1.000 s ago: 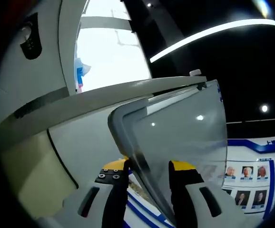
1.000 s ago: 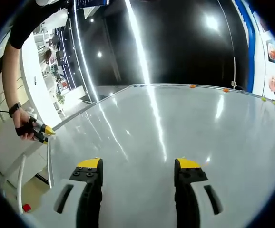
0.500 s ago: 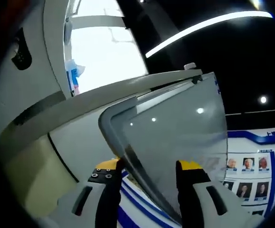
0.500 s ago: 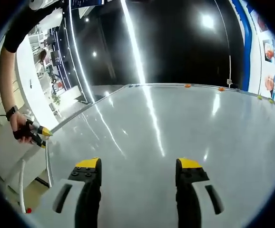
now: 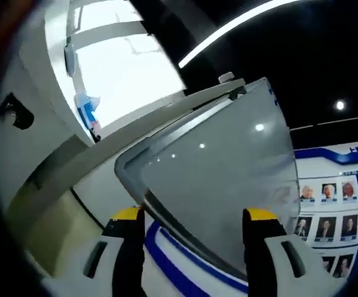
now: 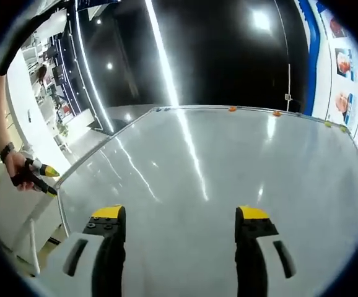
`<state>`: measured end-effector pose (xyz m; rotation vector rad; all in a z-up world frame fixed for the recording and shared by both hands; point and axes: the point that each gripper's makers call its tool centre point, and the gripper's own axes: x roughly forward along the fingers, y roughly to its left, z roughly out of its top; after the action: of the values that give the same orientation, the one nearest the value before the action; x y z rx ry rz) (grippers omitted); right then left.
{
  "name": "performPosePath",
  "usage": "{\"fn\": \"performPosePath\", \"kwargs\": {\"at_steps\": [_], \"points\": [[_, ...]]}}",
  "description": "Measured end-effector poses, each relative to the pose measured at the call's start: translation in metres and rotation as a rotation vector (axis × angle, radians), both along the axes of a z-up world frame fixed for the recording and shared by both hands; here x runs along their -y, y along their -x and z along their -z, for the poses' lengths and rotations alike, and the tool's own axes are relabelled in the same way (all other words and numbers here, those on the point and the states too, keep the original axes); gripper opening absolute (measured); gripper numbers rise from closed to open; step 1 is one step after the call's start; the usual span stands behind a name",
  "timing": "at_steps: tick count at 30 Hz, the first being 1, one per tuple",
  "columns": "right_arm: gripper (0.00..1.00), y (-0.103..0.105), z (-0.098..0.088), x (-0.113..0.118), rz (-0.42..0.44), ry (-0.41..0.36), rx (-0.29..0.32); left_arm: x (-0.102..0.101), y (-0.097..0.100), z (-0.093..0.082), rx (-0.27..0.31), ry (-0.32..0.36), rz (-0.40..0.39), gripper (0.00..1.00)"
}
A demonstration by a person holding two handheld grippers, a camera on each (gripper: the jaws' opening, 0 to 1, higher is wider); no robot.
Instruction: Wipe the writing off the whiteboard with the eraser
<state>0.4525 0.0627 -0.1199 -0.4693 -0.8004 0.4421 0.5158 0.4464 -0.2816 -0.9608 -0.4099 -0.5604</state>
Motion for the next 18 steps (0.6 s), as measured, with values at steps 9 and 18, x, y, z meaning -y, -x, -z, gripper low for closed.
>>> {"fn": "performPosePath", "kwargs": {"at_steps": [9, 18], "points": [[0.71, 0.011, -0.001, -0.005, -0.017, -0.021, -0.003, -0.006, 0.009, 0.0, -0.005, -0.012, -0.016, 0.68], [0.74, 0.015, 0.002, -0.012, -0.045, -0.037, -0.021, -0.011, 0.02, -0.01, 0.007, -0.054, -0.04, 0.74]]}}
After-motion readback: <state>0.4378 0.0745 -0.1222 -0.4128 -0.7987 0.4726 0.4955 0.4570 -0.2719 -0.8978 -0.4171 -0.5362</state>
